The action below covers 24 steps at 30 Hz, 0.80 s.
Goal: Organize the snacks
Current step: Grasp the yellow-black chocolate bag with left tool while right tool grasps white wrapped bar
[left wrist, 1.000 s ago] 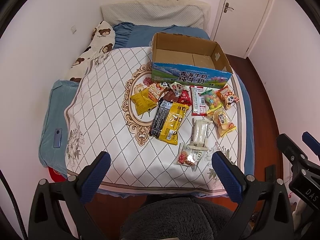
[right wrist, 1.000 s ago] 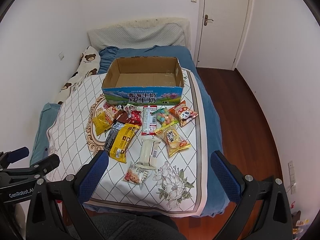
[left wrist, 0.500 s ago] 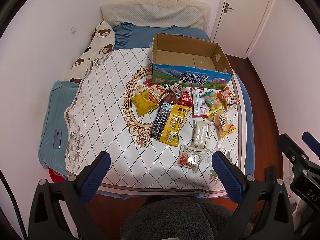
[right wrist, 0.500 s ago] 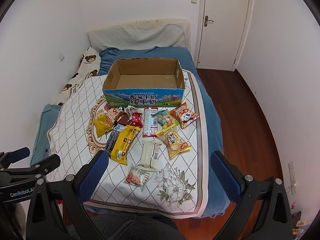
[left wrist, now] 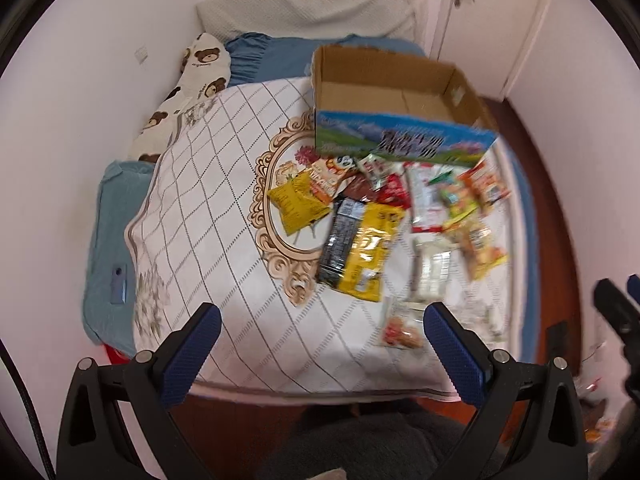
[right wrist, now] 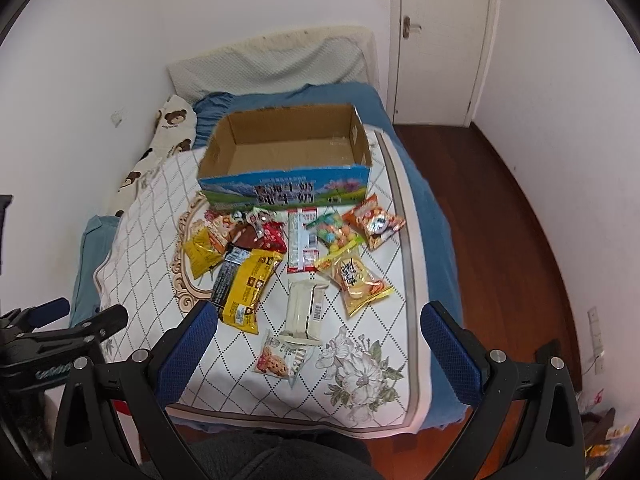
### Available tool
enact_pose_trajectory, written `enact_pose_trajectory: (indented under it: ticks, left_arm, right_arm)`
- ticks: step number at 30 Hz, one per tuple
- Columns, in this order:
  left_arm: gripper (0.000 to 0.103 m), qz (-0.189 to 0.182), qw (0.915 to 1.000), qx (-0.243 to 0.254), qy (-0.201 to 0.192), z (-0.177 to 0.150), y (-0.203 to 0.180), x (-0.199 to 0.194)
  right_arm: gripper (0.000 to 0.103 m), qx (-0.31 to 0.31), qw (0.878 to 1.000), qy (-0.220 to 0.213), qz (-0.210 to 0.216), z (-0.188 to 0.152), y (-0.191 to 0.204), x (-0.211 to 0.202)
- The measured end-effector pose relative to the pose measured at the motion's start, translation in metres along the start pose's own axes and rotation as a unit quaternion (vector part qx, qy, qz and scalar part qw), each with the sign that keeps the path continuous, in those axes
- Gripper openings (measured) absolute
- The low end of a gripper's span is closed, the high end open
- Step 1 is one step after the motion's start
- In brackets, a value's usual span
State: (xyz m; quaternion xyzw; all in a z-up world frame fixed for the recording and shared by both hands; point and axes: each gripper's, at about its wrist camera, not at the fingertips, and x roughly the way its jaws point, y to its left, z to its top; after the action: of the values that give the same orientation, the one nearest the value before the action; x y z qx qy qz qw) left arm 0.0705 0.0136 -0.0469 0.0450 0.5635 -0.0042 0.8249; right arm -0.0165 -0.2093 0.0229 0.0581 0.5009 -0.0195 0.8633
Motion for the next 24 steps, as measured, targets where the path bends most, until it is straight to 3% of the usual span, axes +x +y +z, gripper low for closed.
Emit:
enact_pose_trajectory:
  ticks: [5, 9, 12, 14, 17, 19, 21, 22, 24]
  left_arm:
    - [0.103, 0.055, 0.9941, 0.089, 0.029, 0.016, -0.011, 0.078]
    - [0.103, 0.044, 0.9868, 0.139, 0.072, 0.031, -0.023, 0.146]
    - [0.103, 0.032, 0.9795, 0.174, 0.095, 0.04, -0.038, 0.184]
    - [0.103, 0.027, 0.9725, 0.199, 0.118, 0.045, -0.048, 0.212]
    - [0.103, 0.01, 0.9534, 0.241, 0.181, 0.048, -0.066, 0.263]
    - [0.103, -0.008, 0.9477, 0.244, 0.206, 0.049, -0.072, 0.286]
    - [0.099, -0.04, 0.9534, 0.21, 0.213, 0.052, -0.07, 0.294]
    - [0.089, -0.049, 0.9555, 0.195, 0.216, 0.052, -0.067, 0.295]
    - [0.088, -0.053, 0.9609, 0.171, 0.211, 0.05, -0.061, 0.291]
  right_arm:
    - [0.103, 0.043, 0.997, 0.059, 0.006, -0.008, -0.014, 0.079]
    - [0.101, 0.062, 0.994, 0.091, 0.011, -0.018, -0.022, 0.149]
    - [0.091, 0.07, 0.99, 0.118, 0.022, -0.025, -0.02, 0.195]
    - [0.087, 0.078, 0.987, 0.137, 0.025, -0.029, -0.018, 0.221]
    - [0.086, 0.084, 0.984, 0.154, 0.031, -0.036, -0.011, 0.253]
    - [0.085, 0.082, 0.983, 0.164, 0.026, -0.038, -0.005, 0.267]
    - [0.085, 0.072, 0.982, 0.174, 0.018, -0.041, 0.002, 0.281]
    - [0.085, 0.069, 0.981, 0.18, 0.016, -0.043, 0.006, 0.286]
    - [0.084, 0.058, 0.98, 0.191, 0.015, -0.046, 0.014, 0.298]
